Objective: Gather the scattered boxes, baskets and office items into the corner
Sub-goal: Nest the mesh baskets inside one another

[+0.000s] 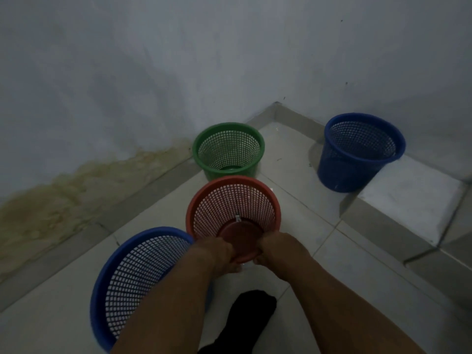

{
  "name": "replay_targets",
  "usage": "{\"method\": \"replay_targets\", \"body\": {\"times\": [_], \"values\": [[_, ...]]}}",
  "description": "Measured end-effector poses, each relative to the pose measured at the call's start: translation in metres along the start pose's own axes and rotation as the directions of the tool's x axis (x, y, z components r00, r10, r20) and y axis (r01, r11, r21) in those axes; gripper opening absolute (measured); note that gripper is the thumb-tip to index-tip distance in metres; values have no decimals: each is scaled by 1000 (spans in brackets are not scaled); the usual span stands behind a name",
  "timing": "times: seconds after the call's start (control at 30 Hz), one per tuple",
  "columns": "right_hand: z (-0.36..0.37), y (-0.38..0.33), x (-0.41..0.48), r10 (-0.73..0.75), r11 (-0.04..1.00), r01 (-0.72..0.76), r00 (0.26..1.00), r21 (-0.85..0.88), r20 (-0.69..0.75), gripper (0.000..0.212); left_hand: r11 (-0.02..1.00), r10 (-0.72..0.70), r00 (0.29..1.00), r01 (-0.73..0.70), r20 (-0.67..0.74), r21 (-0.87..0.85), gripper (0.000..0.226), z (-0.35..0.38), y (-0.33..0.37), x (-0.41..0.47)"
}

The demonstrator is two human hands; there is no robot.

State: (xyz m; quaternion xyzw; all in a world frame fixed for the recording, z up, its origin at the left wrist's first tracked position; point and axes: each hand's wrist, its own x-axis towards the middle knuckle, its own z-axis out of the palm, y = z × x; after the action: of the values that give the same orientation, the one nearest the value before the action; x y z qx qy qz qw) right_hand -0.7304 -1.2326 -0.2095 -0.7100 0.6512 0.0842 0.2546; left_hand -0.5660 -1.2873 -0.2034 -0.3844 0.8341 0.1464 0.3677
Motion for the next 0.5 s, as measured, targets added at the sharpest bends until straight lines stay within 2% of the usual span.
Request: {"method": "replay_targets", "body": {"times": [0.1,0.23,0.33,0.5], "values": [[-18,4,-20,43,988,-33,997,151,-59,33,1000,20,999,-20,-49,7,53,-16,10,-5],[-49,18,-50,60,984,-36,990,176,-131,30,996,81,983,-75,-162,43,46,-50,28,-15],[-70,34,-71,92,994,-75,973,84,-213,39,984,141,954,-106,-266,141,44,-82,47,-21],[-119,62,-98,131,991,-136,928,11,-349,29,959,215,896,-119,-388,256,44,-143,76,-31]]}}
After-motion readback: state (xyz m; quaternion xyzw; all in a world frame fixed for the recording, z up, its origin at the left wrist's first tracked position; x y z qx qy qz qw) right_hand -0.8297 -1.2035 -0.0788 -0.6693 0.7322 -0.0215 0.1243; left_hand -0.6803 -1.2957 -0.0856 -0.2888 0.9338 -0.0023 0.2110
